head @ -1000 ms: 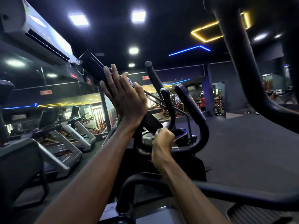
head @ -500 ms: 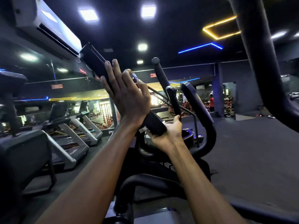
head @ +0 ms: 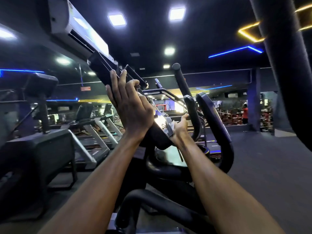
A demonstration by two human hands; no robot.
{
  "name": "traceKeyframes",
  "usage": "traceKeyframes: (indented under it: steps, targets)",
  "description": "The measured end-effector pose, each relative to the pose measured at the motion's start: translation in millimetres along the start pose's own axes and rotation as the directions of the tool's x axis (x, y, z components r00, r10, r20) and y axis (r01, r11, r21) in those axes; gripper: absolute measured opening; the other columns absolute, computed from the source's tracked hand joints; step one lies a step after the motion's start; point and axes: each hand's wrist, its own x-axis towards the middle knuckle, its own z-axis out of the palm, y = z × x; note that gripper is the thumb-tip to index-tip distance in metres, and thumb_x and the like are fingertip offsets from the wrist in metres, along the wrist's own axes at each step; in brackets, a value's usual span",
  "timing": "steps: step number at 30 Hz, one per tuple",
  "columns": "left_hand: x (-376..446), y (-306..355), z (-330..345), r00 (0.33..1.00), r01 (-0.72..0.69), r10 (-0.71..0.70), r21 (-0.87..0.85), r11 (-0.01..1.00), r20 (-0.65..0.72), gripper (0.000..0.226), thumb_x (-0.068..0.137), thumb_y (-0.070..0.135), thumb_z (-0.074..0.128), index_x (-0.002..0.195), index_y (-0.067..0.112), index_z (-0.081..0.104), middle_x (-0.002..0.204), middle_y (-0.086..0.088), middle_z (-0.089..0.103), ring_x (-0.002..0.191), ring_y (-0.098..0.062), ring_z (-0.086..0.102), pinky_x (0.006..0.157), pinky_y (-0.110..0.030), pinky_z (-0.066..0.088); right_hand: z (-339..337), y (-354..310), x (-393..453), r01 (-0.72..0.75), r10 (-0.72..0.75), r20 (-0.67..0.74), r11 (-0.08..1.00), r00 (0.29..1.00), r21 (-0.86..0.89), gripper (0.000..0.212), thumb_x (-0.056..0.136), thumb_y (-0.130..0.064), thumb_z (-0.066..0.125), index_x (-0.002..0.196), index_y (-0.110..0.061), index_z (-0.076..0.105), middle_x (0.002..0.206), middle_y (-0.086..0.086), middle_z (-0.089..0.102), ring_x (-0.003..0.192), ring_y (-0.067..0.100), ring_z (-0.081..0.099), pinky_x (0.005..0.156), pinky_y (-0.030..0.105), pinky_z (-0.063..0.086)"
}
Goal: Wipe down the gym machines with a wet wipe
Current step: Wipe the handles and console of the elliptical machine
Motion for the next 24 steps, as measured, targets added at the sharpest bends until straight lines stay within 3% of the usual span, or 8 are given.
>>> traceKeyframes:
  steps: [4,6,8,9,11,16,19,24]
  targets:
    - [-1,0,2,1.000,-0.004,0.004,-0.014,1.000,-0.016,0.038,0.077,0.001,0.040,0.108,0.009,0.061,0.145,-0.009,0.048,0.149,-0.029,0.022,0.122,-0.050,0.010,10,-22,-15,0.010,-0.003,0.059,0.993,0.998,-0.115,0.085,0.094,-0.075,0.013,0.064,-0.004,0.048,0.046,0.012,0.044,0.036,0.022,0.043,0.039,0.019,0.037]
    - [-2,0,2,1.000,-0.005,0.004,-0.016,1.000,-0.018,0.039,0.077,0.001,0.038,0.107,0.009,0.061,0.144,-0.009,0.049,0.149,-0.029,0.022,0.122,-0.051,0.010,7,-22,-42,0.050,-0.026,0.096,0.965,0.995,-0.256,0.060,0.103,-0.050,0.038,0.061,-0.008,0.048,0.038,0.005,0.045,0.035,0.016,0.046,0.035,0.016,0.037]
    - [-3,0,1,1.000,-0.012,0.012,-0.005,1.000,-0.010,0.040,0.077,0.002,0.037,0.107,0.009,0.061,0.143,-0.009,0.049,0.149,-0.029,0.022,0.122,-0.051,0.010,4,-23,-65,0.134,-0.113,0.071,0.856,0.991,-0.499,0.024,0.086,-0.017,0.064,0.064,-0.010,0.057,0.039,-0.004,0.051,0.050,0.017,0.053,0.045,0.023,0.047]
    - [-2,0,1,1.000,-0.012,0.012,-0.007,1.000,-0.004,0.040,0.077,0.003,0.036,0.108,0.008,0.061,0.142,-0.009,0.050,0.149,-0.030,0.022,0.122,-0.052,0.011,5,-26,-76,0.194,-0.199,0.058,0.779,0.978,-0.596,0.015,0.077,-0.007,0.067,0.064,-0.010,0.060,0.043,-0.004,0.054,0.056,0.019,0.053,0.052,0.025,0.047]
    - [-2,-1,0,1.000,-0.006,0.007,-0.016,1.000,0.008,0.040,0.077,0.003,0.035,0.107,0.008,0.060,0.142,-0.009,0.050,0.149,-0.030,0.022,0.121,-0.053,0.011,7,-32,-103,0.326,-0.359,0.104,0.641,0.928,-0.696,0.015,0.079,0.002,0.063,0.072,-0.011,0.067,0.062,0.001,0.060,0.065,0.019,0.055,0.052,0.019,0.043]
    - [-3,2,-2,1.000,-0.003,0.001,0.044,0.999,0.031,0.039,0.077,0.001,0.037,0.106,0.007,0.061,0.138,-0.010,0.052,0.147,-0.031,0.025,0.120,-0.054,0.015,13,-41,-161,0.561,-0.539,0.303,0.414,0.786,-0.717,0.024,0.095,-0.012,0.051,0.109,-0.009,0.071,0.107,0.012,0.072,0.105,0.027,0.063,0.090,0.031,0.046]
    - [-2,5,-6,0.999,-0.011,0.006,0.099,0.995,0.053,0.040,0.076,0.001,0.035,0.107,0.006,0.061,0.134,-0.012,0.054,0.146,-0.032,0.027,0.118,-0.054,0.018,13,-32,-171,0.605,-0.486,0.410,0.361,0.772,-0.710,0.031,0.102,-0.022,0.047,0.087,-0.015,0.074,0.101,0.019,0.064,0.108,0.030,0.057,0.089,0.032,0.039]
    - [0,5,-8,0.996,-0.042,0.030,0.156,0.987,0.079,0.042,0.076,0.002,0.035,0.107,0.006,0.062,0.128,-0.015,0.056,0.142,-0.036,0.032,0.114,-0.057,0.026,20,-24,-186,0.639,-0.383,0.516,0.373,0.766,-0.672,0.045,0.107,-0.040,0.032,0.127,-0.016,0.063,0.134,0.014,0.047,0.127,0.027,0.045,0.108,0.031,0.030]
